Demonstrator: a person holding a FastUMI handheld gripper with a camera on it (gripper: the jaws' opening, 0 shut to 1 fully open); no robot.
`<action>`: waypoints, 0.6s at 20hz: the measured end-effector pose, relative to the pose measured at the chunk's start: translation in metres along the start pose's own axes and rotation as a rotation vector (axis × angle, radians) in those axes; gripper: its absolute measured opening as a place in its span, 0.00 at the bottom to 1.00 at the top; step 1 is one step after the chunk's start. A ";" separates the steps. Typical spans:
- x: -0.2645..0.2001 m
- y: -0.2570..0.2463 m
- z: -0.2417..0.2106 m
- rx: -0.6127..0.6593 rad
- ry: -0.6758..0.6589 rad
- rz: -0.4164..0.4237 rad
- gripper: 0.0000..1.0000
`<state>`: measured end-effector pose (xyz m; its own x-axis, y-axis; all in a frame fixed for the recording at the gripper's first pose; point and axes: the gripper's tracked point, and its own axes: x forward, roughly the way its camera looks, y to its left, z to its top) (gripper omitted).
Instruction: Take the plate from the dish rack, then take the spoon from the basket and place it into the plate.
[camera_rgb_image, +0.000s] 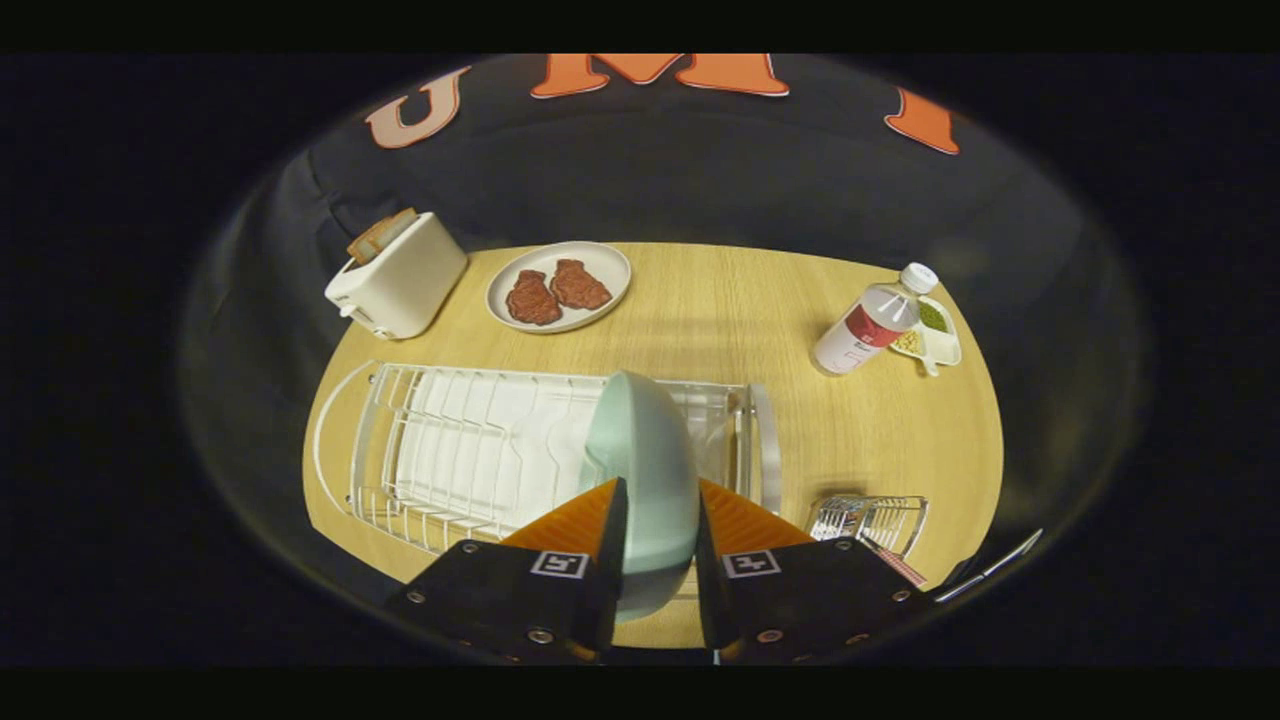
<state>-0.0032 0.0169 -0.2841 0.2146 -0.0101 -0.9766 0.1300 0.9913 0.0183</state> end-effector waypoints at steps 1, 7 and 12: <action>0.000 0.000 -0.001 0.006 0.009 -0.014 0.32; -0.016 -0.020 0.010 0.033 -0.045 -0.117 0.25; -0.036 -0.033 0.022 -0.001 -0.116 -0.239 0.22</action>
<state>0.0057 -0.0180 -0.2451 0.2878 -0.2593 -0.9219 0.1898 0.9590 -0.2105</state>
